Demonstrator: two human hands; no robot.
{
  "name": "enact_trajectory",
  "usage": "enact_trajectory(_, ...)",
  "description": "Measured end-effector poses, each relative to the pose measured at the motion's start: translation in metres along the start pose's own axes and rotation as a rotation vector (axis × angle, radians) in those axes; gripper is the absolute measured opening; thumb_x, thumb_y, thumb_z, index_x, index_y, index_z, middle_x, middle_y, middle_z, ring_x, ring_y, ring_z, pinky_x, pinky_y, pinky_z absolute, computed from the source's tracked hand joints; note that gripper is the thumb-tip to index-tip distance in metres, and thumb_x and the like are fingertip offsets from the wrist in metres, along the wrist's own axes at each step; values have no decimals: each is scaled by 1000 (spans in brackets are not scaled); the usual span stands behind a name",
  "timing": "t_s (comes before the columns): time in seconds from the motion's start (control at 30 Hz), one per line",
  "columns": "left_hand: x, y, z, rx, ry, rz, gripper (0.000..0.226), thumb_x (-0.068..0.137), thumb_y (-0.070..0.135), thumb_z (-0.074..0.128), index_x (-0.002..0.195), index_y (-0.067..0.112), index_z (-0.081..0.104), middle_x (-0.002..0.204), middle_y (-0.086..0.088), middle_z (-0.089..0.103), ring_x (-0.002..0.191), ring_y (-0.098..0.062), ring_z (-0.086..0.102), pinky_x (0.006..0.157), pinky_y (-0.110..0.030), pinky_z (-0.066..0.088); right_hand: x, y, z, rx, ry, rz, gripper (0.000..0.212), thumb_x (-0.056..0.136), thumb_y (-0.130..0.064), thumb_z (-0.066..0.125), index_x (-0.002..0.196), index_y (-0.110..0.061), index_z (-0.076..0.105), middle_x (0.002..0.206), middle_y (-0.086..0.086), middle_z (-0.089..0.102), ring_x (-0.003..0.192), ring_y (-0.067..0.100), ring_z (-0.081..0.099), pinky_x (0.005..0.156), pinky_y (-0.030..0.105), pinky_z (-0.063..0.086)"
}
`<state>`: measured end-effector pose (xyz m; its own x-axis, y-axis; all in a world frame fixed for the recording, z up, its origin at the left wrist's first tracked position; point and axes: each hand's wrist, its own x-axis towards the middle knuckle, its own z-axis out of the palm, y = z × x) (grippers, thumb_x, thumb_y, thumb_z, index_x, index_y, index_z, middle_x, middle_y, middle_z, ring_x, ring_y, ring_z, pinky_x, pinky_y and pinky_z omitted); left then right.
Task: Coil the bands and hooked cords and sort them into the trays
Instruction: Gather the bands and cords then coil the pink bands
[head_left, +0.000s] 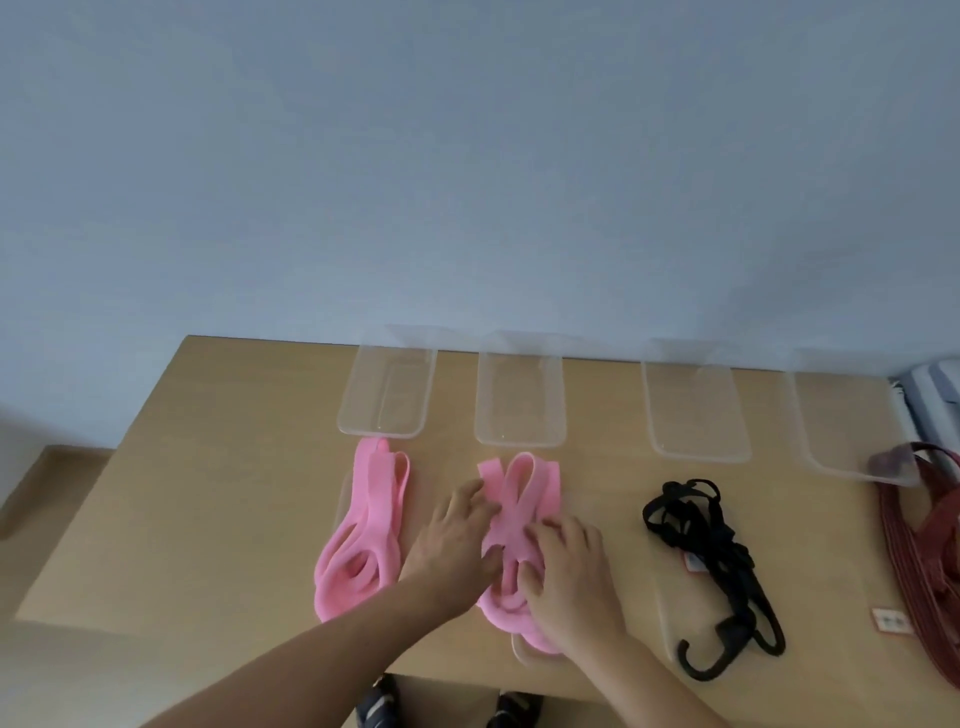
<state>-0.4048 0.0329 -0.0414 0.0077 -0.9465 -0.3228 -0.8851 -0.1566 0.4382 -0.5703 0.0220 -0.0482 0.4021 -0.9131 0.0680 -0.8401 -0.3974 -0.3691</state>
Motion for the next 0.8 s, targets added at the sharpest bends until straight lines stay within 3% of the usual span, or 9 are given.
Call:
enact_trajectory(0.17, -4, -4, -2, 69, -39, 21, 57, 96, 38, 50, 150, 30, 32, 159, 7, 20, 142, -18, 24, 110, -34, 36, 2, -1, 6, 72, -66, 22, 36, 57, -11, 86, 90, -9, 72, 87, 8, 66, 76, 32, 63, 66, 42, 56)
enact_trajectory(0.27, 1, -6, -8, 155, -84, 17, 57, 96, 35, 50, 150, 30, 33, 160, 6, 21, 143, -20, 22, 112, -39, 34, 5, 1, 3, 11, -82, -5, 38, 64, -18, 84, 98, -10, 70, 96, 7, 67, 83, 29, 62, 71, 39, 56)
enact_trajectory(0.37, 2, -4, -18, 152, -178, 12, 58, 96, 32, 50, 151, 27, 32, 160, 1, 22, 144, -24, 23, 114, -43, 32, 8, 1, -2, -91, -206, 54, 38, 89, -41, 56, 123, -25, 56, 123, -3, 54, 110, 21, 50, 91, 31, 43)
enact_trajectory(0.47, -6, -4, -33, 114, -229, 14, 58, 96, 32, 52, 150, 25, 35, 161, -3, 24, 145, -27, 23, 117, -45, 29, 11, -8, -11, -158, -217, 62, 34, 92, -45, 47, 119, -27, 53, 121, -6, 52, 111, 17, 48, 89, 28, 41)
enact_trajectory(0.63, -45, -31, -74, 47, -78, -15, 59, 93, 30, 54, 149, 27, 38, 159, 0, 29, 143, -25, 31, 114, -44, 33, 28, -48, -27, -126, -224, -4, 37, 93, -42, 49, 126, -26, 49, 123, -3, 50, 113, 19, 47, 92, 30, 41)
enact_trajectory(0.8, -126, -98, -117, -54, 135, -175, 60, 93, 30, 57, 149, 22, 36, 156, -1, 32, 139, -25, 34, 112, -35, 32, 37, -154, -28, -4, -240, -208, 36, 92, -35, 54, 126, -21, 56, 131, 1, 53, 126, 26, 44, 98, 35, 37)
